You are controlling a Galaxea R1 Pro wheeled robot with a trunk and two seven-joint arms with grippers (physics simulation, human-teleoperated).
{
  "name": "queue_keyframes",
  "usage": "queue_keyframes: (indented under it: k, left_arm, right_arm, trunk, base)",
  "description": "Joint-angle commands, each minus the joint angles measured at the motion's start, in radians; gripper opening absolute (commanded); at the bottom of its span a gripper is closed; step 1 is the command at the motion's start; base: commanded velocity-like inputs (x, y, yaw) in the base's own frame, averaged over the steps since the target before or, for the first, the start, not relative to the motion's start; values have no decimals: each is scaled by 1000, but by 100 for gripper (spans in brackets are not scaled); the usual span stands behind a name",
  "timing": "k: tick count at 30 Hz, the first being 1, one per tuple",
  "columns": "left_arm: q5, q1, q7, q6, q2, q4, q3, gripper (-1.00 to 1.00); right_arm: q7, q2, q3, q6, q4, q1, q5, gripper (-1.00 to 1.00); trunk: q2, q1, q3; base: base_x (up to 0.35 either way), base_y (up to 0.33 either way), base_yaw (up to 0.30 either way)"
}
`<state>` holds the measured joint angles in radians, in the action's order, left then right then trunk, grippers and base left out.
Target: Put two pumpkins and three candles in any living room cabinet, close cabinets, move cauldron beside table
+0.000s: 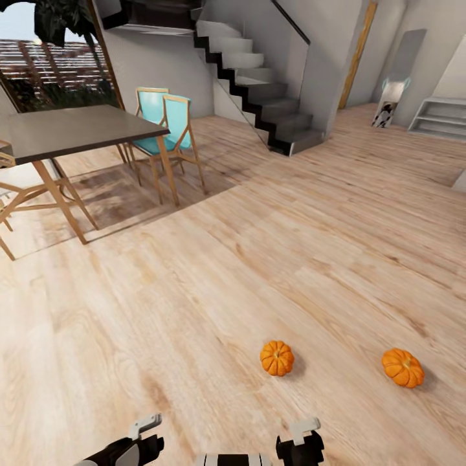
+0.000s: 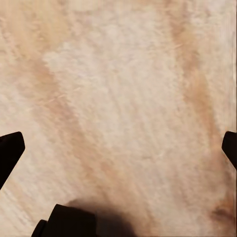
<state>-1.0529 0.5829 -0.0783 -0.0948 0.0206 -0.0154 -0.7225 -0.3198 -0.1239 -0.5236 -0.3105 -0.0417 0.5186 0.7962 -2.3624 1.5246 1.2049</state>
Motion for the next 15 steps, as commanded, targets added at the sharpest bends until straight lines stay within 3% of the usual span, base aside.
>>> queue_keyframes:
  k: [1,15]
  left_arm:
    - [0,0,0,0,-2,0,0,100]
    - [2,0,0,0,-8,1,0,100]
  right_arm:
    - [0,-1,0,1,-2,-2,0,100]
    - [1,4,1,2,-4,-9,0,100]
  trunk:
    - [0,0,0]
    - [0,0,0]
  base:
    - [247,0,-10]
    - [320,0,-1]
